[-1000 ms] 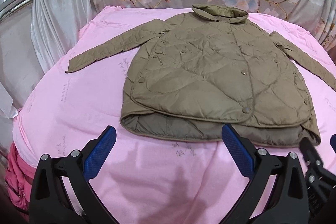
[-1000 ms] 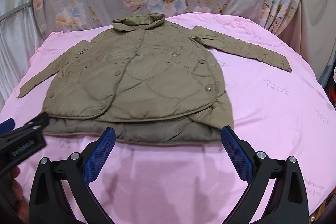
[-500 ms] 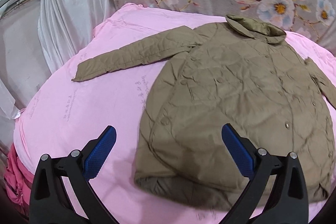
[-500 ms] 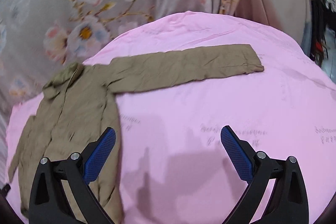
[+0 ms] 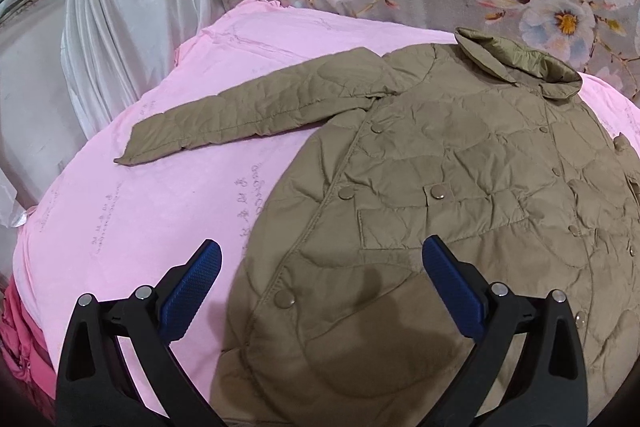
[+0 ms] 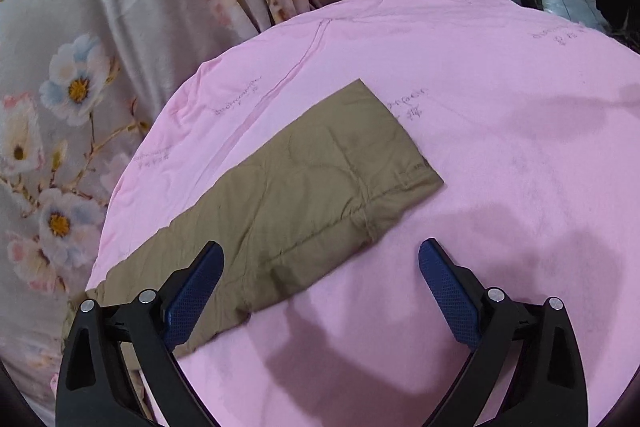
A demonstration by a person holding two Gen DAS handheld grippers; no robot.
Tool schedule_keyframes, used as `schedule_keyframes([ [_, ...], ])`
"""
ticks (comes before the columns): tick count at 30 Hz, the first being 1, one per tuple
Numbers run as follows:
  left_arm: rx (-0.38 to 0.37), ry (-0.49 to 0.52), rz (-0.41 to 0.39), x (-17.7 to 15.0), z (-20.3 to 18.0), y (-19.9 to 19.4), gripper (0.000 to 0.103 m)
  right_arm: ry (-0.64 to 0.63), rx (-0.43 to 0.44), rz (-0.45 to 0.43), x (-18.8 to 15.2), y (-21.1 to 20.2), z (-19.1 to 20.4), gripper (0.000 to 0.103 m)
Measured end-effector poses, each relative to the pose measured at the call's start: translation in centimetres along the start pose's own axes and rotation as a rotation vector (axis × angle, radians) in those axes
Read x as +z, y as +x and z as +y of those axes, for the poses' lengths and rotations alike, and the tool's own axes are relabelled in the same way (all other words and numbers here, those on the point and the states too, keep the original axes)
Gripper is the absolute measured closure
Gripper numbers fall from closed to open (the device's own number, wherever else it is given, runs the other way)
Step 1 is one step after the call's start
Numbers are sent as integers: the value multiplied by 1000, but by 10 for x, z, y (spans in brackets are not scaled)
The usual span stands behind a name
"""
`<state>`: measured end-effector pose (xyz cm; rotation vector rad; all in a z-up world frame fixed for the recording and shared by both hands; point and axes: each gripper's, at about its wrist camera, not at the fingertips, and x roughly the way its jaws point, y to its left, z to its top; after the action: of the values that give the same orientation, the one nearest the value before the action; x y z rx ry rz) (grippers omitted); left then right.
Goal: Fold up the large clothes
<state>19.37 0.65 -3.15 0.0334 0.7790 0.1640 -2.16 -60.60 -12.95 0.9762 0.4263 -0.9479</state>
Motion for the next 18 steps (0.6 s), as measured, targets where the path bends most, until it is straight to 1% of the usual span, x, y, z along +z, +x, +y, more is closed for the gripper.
schedule_keyframes([
  [1,0,0,12,-1,-2,6,5,-5,3,0,3,5,4,32],
  [2,3,2,21,-2,-4,10,5,-6,-5,8,7,11,8,48],
  [3,8,5,30,-3,-5,14,5,-5,-20,12,10,16,12,75],
  [4,12,9,37,-4,-6,18,5,-1,-5,16,16,22,15,87],
  [5,18,14,45,-5,-8,22,5,11,30,25,19,25,19,95],
  [6,23,19,51,-6,-9,25,5,19,44,19,21,25,25,96],
  [7,29,23,54,-7,-9,28,5,12,61,-14,22,19,36,96],
  [10,30,26,65,-9,-9,33,5,-111,165,-98,21,-14,92,98],
  [11,29,22,67,-9,-8,35,5,-166,216,-121,15,-29,116,98],
  [12,28,19,68,-10,-7,35,5,-236,284,-139,7,-47,145,98],
  [13,25,16,69,-10,-6,36,5,-293,335,-152,-3,-61,169,98],
  [15,21,11,72,-10,-4,38,5,-435,449,-170,-35,-94,225,98],
  [17,12,4,72,-10,-2,37,5,-551,547,-151,-70,-116,270,98],
  [18,10,2,72,-10,0,37,5,-612,599,-128,-93,-125,294,98],
])
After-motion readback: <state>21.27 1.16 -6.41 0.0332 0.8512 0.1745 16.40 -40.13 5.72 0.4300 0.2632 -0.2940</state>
